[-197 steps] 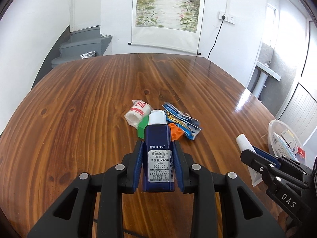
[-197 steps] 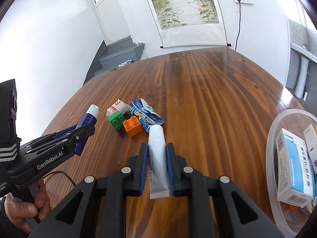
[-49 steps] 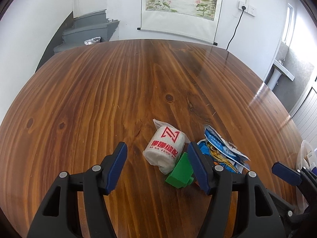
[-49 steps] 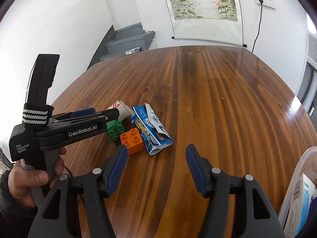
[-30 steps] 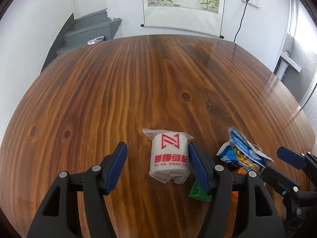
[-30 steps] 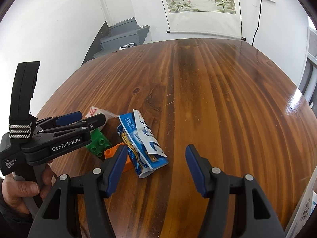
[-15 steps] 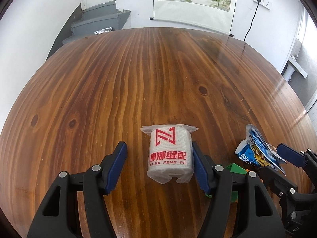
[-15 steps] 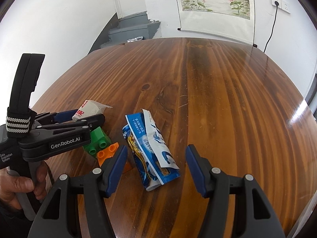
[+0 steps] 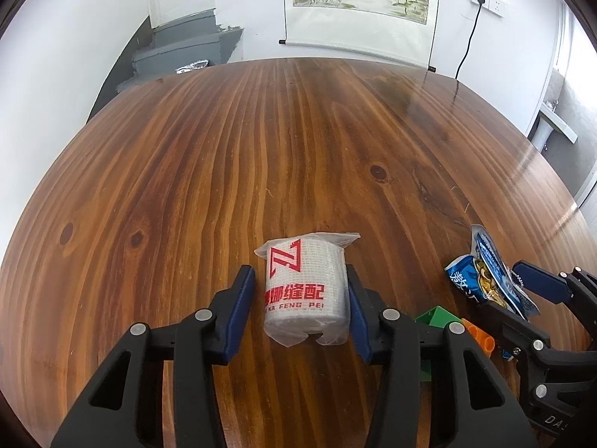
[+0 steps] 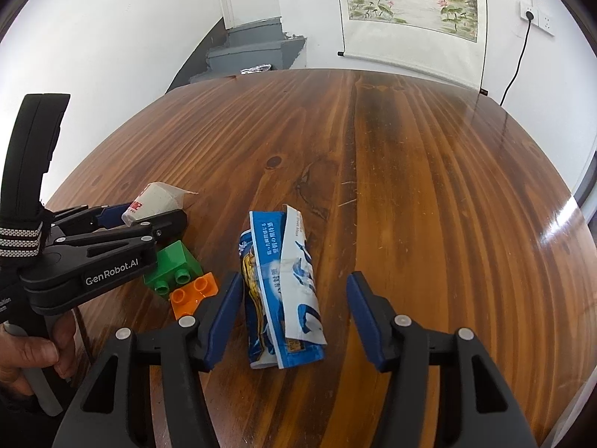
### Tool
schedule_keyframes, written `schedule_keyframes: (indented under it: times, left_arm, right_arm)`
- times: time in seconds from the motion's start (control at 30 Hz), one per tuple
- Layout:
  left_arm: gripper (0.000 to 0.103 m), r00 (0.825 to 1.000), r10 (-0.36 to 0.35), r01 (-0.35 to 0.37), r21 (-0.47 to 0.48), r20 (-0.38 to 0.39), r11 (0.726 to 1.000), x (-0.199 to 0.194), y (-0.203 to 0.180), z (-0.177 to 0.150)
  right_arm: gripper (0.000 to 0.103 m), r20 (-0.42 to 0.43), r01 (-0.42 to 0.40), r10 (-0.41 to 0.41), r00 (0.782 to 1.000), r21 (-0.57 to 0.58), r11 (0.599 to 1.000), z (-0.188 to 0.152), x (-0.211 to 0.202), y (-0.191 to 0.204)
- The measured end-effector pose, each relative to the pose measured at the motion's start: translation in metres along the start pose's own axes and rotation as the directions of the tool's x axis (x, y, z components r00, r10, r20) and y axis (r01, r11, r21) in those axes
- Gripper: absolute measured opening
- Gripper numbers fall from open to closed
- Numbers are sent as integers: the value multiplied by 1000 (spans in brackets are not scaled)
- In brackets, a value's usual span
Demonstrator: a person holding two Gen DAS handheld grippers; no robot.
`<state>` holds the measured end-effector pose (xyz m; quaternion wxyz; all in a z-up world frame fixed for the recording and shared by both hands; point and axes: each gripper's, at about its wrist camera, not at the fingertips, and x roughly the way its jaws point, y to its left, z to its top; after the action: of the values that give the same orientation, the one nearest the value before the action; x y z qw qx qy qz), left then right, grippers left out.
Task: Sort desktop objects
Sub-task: 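Close left gripper on white wrapped roll while right gripper grasps blue snack packet, then carry roll in left gripper and packet in right gripper over the bowl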
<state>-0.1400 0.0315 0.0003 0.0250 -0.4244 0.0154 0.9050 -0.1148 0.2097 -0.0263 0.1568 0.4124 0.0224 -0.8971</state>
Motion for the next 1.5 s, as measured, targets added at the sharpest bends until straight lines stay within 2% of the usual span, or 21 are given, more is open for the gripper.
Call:
schedule_keyframes:
  times: [0.13,0.17,0.23,0.27,0.6,0.83,1.17,1.5]
  left_arm:
    - [47,1000,-4,4,-1,4,1000,-1,1,0]
    - [43,1000,-7,7,0,6,1000,-1,1,0]
    - [40,1000,-8,8,4,8,1000,-3,1,-2]
    - [40,1000,-9,9,3,9,1000,-4,1,-3]
    - [39,1000,-22,21,5,20,1000,-11,2,-3]
    - [39,997,-35,35,5,67,999,-31,-3,3]
    - [39,989,-38,30,54,145,998,-61,-23,6]
    - [39,977,-59,42,87,206,995,-99,-44,-3]
  right_arm:
    - [60,-16,-7,7,1000,3,1000,2,6,1]
    - [58,-16,-7,7,1000,0,1000,2,6,2]
    - [45,-18,-1,1,1000,-11,1000,2,6,3]
    - [43,-17,-4,4,1000,-14,1000,1,5,4]
    - [43,-2,-20,20,1000,23,1000,-4,-4,5]
    - [43,45,-29,26,999,62,998,-5,-30,2]
    - [43,100,-41,31,995,103,994,-18,-71,0]
    - [43,178,-5,-23,984,157,988,-34,-111,-9]
